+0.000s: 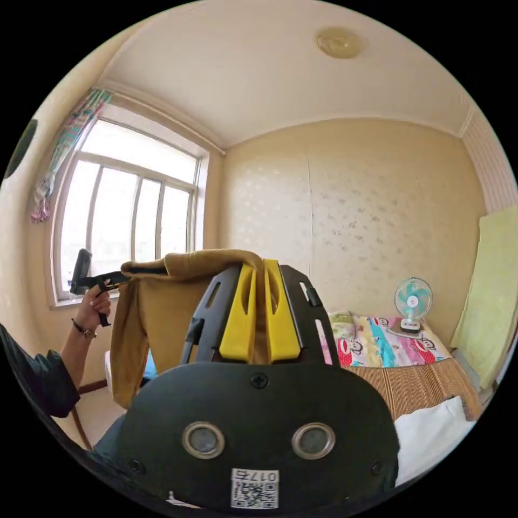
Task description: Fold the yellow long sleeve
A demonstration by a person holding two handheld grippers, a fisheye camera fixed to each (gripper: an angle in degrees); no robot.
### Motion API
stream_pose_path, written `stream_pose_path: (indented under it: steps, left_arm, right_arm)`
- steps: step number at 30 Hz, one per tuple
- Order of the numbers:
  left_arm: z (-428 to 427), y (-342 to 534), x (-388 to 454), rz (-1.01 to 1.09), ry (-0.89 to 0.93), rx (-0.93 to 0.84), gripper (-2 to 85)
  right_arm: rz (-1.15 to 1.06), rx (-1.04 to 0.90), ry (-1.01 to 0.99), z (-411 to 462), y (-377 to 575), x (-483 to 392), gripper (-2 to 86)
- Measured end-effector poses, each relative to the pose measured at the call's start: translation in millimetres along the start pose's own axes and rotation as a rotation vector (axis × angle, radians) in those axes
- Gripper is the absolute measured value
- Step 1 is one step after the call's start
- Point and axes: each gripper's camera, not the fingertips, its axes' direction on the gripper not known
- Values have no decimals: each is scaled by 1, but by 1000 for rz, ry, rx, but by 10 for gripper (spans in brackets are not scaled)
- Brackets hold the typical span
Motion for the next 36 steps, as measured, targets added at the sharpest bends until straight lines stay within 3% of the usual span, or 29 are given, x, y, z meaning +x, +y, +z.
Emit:
stream_pose_path:
  steps: [2,3,5,11,16,18,19,20,22,25,27,29,31,34,36]
  left_arm:
    - [107,-35,-63,-104,-118,-125,40]
    - [133,-37,-79,-130,-152,-160,51]
    - [207,-10,-126,-273,-236,-305,89]
    - [262,158,-151,-259,-158,-503,100]
    - [237,266,-149,-341,-195,-559,96]
    - [241,291,-137,-313,-199,-663,89]
    - [247,310,-129,-322,-246,-747,74]
    - [235,314,-115,-320,-253,-672,60]
    - [230,316,-98,-369,-263,-686,46]
    - [232,305,-71,-360,-286,-766,43]
    - [230,294,-63,-389,-245,-817,48]
    - [209,274,-61,-430,-82,-733,59]
    - [184,258,-69,-457,-45,-593,54]
    - [163,242,-92,-442,-276,-493,57]
    - [178,246,-111,-418,-372,-573,62]
  right_arm:
    - [45,-318,-37,147,-9,57,55]
    - [83,-370,-38,182,-2,73,61]
    - [301,-603,11,276,54,117,65]
    - [163,-761,-159,288,221,43,71]
    - [224,-948,-397,266,358,-48,80]
    - [191,-1130,-319,264,403,-77,77]
    - [139,-1072,-291,250,410,-86,72]
    - [95,-1094,-234,243,406,-86,60]
    - [-37,-1236,-77,252,392,-75,49]
    - [-135,-1122,330,249,338,-16,44]
    - [-22,-1010,511,240,296,34,46]
    - [161,-868,402,215,245,62,53]
    - [205,-762,237,201,228,48,62]
    - [154,-746,-34,212,243,-10,66]
    - [94,-814,-205,234,274,-51,61]
